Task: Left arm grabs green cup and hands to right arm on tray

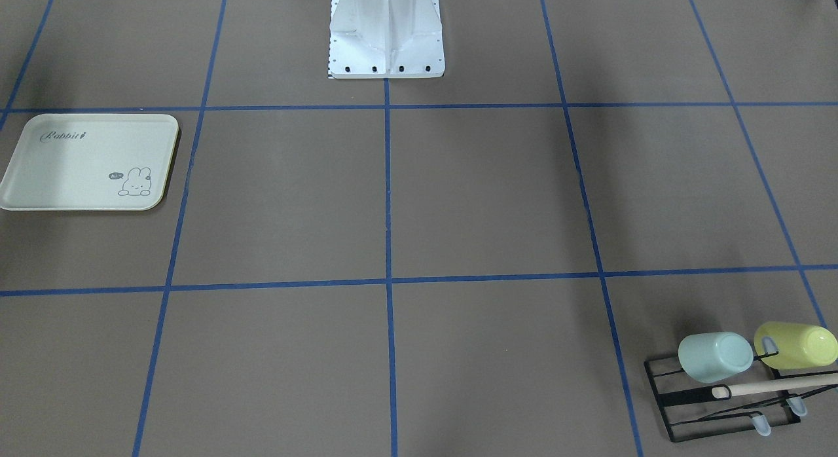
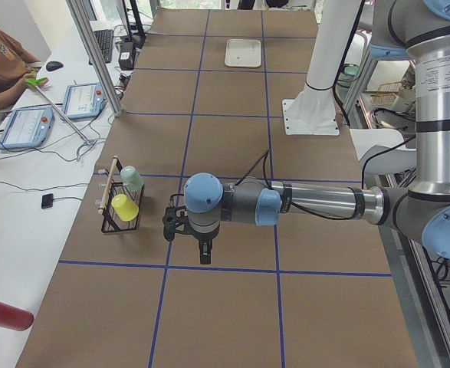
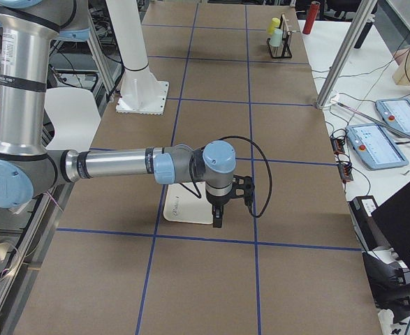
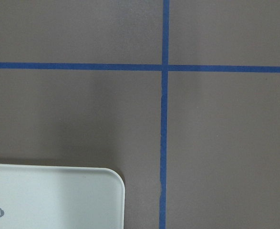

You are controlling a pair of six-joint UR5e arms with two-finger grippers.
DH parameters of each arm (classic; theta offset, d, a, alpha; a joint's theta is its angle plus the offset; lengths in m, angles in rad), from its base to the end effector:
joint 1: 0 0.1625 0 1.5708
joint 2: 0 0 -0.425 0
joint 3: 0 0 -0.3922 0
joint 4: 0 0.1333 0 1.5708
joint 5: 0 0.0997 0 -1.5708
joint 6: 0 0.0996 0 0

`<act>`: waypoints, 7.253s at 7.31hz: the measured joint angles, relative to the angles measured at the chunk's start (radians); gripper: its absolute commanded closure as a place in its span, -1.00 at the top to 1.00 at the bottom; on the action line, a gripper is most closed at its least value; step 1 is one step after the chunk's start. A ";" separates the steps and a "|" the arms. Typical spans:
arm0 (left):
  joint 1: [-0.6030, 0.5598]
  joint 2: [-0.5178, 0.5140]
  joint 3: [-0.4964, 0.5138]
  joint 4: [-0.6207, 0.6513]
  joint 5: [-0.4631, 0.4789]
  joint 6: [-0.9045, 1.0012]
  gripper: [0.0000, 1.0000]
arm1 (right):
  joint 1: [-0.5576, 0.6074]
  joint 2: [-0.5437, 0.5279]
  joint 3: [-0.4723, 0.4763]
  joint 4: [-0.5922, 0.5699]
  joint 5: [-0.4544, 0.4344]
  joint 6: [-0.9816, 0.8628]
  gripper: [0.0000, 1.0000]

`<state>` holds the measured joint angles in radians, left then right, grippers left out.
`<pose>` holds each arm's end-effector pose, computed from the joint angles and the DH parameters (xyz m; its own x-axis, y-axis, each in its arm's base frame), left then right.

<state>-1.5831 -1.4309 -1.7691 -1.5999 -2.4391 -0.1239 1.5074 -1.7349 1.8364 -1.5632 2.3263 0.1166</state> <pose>-0.0627 -0.4365 0.6158 0.6404 -0.0648 -0.7653 0.0921 0.9957 -0.0072 0.0378 -0.4310 0.6033 0.7242 -0.0044 0.6896 -0.0214 0.9994 0.0288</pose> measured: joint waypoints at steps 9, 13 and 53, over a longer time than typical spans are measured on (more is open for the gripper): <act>0.033 0.000 -0.016 -0.089 -0.011 -0.045 1.00 | -0.001 0.001 0.017 0.002 0.004 0.000 1.00; 0.192 -0.147 -0.033 -0.186 0.050 -0.351 0.95 | -0.001 0.001 0.023 0.002 0.008 0.000 1.00; 0.294 -0.849 0.311 0.177 0.201 -0.484 -1.00 | -0.003 0.007 0.068 0.015 0.014 -0.004 1.00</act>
<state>-1.2892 -2.2797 -1.4585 -1.4225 -2.2378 -0.6081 1.5046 -1.7276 1.9046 -1.5478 2.3400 0.1126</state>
